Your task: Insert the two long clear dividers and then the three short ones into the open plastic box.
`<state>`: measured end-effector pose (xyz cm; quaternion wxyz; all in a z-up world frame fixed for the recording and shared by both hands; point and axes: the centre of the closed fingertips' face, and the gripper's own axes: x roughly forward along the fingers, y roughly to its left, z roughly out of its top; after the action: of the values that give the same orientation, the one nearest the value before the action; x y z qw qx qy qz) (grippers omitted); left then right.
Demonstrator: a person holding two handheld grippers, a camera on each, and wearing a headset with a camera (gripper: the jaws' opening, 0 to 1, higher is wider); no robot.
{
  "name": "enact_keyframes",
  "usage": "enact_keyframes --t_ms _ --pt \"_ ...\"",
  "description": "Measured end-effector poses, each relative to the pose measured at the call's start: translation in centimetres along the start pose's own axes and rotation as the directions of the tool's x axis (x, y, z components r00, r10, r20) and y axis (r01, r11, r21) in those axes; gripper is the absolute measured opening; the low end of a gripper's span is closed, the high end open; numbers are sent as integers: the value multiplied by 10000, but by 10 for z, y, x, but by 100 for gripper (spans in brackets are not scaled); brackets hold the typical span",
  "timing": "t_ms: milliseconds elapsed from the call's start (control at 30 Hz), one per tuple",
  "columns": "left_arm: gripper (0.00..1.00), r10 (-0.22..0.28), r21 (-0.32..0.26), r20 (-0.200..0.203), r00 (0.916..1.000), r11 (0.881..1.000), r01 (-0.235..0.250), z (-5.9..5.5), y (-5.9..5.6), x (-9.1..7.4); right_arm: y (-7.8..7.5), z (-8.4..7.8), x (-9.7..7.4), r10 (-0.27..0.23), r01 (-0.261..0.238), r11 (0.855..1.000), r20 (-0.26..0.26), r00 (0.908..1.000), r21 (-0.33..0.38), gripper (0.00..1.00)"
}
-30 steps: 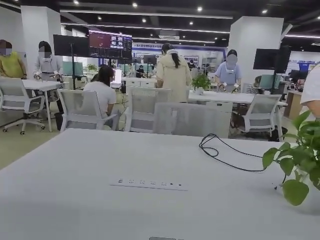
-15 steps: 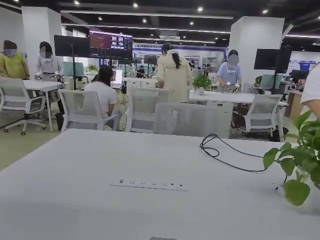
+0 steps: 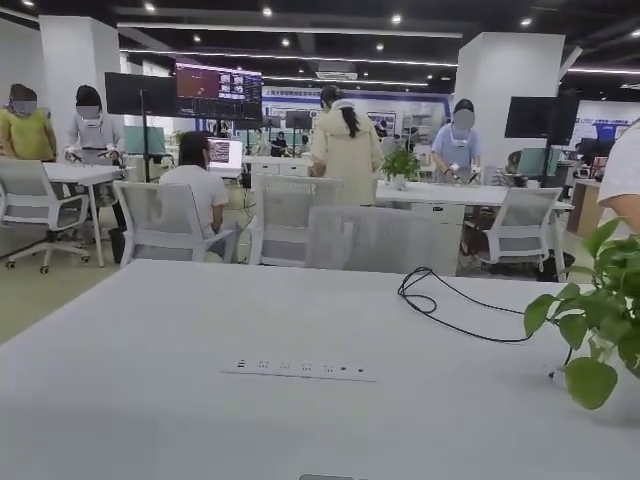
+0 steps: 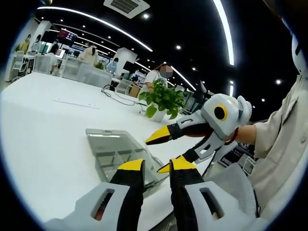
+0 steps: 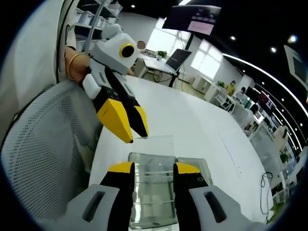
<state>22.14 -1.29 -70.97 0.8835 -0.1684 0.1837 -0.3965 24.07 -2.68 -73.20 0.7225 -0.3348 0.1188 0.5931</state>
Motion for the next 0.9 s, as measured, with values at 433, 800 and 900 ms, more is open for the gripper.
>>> enact_keyframes --t_ms 433,800,900 --pt "0 380 -736 71 9993 9966 -374 -1 5 -1 1 14 -1 -276 284 9992 298 9992 -278 32" --pt "0 638 -2600 99 9979 9638 -591 -2 11 -1 -1 14 0 -523 525 9975 59 9986 -481 32" --pt "0 641 -2781 35 9979 9586 -606 -1 10 -1 -2 14 -1 -615 613 9967 -21 9981 -529 33"
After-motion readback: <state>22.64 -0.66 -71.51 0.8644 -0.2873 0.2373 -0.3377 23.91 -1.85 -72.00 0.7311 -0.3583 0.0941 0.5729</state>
